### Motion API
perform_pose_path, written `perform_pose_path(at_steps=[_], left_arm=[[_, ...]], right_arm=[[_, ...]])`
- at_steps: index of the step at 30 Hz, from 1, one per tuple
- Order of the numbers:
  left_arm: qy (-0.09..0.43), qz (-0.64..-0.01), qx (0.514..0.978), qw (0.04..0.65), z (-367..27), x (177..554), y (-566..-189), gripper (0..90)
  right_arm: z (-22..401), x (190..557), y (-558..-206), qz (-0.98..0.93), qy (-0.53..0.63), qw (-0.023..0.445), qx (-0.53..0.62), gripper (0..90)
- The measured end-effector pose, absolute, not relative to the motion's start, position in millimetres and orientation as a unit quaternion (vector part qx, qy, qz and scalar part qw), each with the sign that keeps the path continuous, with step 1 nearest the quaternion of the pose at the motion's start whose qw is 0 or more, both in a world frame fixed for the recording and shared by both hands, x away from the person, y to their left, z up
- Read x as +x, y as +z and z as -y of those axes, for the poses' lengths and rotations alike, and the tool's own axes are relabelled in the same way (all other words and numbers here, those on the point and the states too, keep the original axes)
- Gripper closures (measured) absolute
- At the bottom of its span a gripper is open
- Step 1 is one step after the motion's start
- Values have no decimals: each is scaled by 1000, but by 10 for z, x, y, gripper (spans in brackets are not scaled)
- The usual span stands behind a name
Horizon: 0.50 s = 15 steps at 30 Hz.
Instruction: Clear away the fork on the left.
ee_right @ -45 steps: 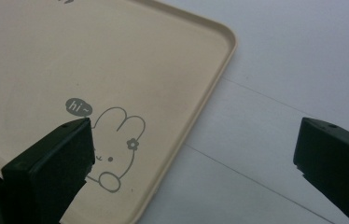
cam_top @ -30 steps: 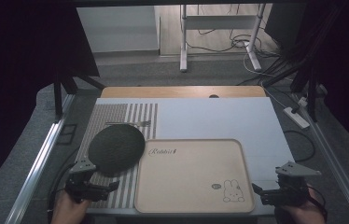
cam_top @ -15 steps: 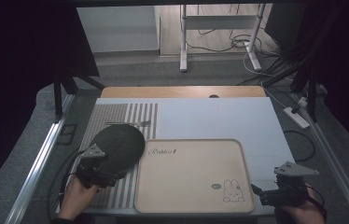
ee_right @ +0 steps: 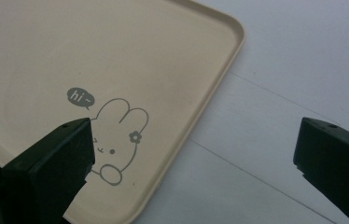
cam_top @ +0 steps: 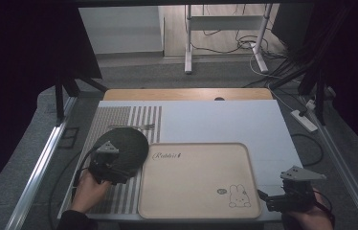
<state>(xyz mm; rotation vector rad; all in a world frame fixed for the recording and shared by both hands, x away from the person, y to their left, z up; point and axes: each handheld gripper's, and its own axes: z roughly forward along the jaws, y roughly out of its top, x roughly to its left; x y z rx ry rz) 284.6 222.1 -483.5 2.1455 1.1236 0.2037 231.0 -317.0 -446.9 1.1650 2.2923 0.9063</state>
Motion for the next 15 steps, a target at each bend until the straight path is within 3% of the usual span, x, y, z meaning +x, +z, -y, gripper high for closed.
perform_pose_path(at_steps=[15], left_arm=[[75, -430, 831, 345, -2028, 3193, -4889, 0]], right_arm=[[3166, 2315, -4472, -825, 321, 205, 418, 0]])
